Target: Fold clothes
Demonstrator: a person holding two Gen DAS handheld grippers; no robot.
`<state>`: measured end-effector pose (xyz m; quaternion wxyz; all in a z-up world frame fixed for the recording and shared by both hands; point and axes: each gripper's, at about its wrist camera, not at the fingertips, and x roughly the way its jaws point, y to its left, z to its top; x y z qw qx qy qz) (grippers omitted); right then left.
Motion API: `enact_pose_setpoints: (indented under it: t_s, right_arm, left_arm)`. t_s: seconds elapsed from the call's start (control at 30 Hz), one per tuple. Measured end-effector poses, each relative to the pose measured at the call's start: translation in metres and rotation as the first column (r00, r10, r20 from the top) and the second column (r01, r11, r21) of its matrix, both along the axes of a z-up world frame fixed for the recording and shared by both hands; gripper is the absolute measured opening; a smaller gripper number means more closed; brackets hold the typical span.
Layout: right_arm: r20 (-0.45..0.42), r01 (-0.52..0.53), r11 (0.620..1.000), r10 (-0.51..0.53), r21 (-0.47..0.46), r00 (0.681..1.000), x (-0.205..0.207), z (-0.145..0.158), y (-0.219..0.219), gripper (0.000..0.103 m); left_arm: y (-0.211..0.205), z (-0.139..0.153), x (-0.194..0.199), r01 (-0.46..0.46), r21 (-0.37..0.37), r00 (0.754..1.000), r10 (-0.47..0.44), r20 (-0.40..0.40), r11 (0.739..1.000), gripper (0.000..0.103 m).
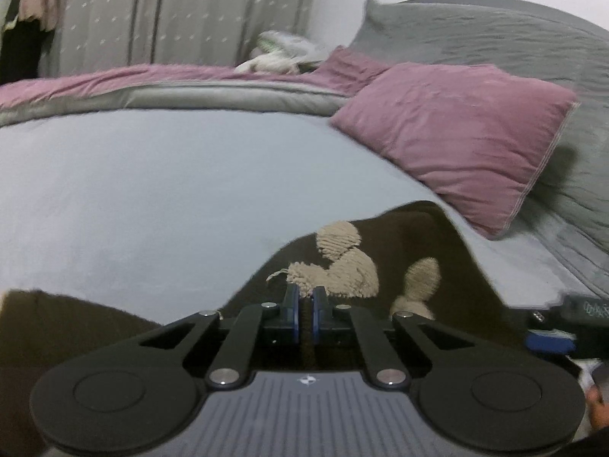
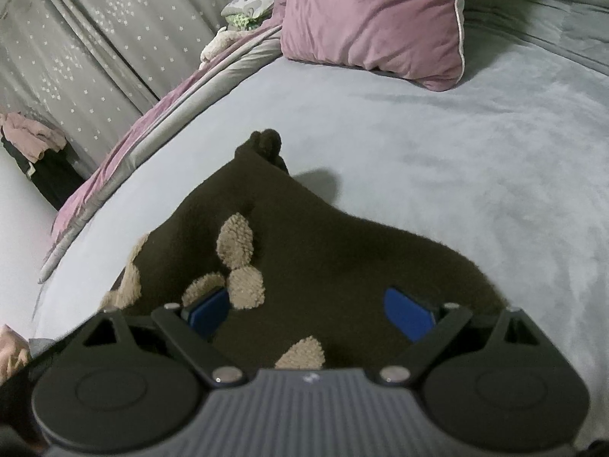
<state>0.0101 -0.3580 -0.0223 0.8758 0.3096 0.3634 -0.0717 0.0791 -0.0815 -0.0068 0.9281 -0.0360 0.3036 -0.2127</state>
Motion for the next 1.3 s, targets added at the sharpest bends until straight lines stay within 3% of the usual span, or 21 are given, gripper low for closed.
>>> enact_pose_setpoints:
  t_s: [0.3,0.6,0.73,0.9,0.97,1.03,1.23,1.3]
  right_arm:
    - [0.051,-0.012,0.999,0.01,0.041,0.999,-0.006,0.009,-0.004,0.093]
    - [0.106,-0.091,0.993,0.083,0.074,0.991,0.003,0.012,0.014,0.091]
    - [0.089,-0.121,0.99,0.114,0.073,0.989,0.015,0.006,0.025,0.083]
    - [0.037,-0.158,0.986,0.156,0.052,0.987,0.027,-0.01,0.034,0.054]
    - [0.019,-0.172,0.985,0.172,0.024,0.985,0.028,-0.016,0.038,0.033]
    - [0.008,-0.182,0.983,0.182,-0.005,0.983,0.027,-0.02,0.041,0.024]
    - [0.019,-0.189,0.982,0.19,-0.011,0.982,0.019,-0.015,0.037,0.022]
    - [0.028,-0.19,0.982,0.19,-0.009,0.981,0.017,-0.011,0.034,0.031]
  left_arm:
    - [-0.02,-0.001,-0.072,0.123,0.014,0.992,-0.124,0.019,0.992,0.003]
    - [-0.031,-0.025,-0.107,0.144,0.001,0.989,-0.144,-0.037,0.99,0.003]
    - [-0.037,-0.035,-0.117,0.147,0.001,0.987,-0.147,-0.062,0.989,0.003]
    - [-0.037,-0.039,-0.124,0.153,0.004,0.986,-0.153,-0.073,0.988,0.003]
    - [-0.035,-0.035,-0.123,0.154,0.002,0.985,-0.153,-0.075,0.988,0.004]
    - [-0.033,-0.03,-0.123,0.152,-0.003,0.986,-0.152,-0.073,0.988,0.005]
    - [-0.023,-0.016,-0.125,0.126,0.004,0.99,-0.126,-0.068,0.992,0.016]
    - [-0.02,-0.012,-0.125,0.113,0.004,0.991,-0.112,-0.074,0.994,0.021]
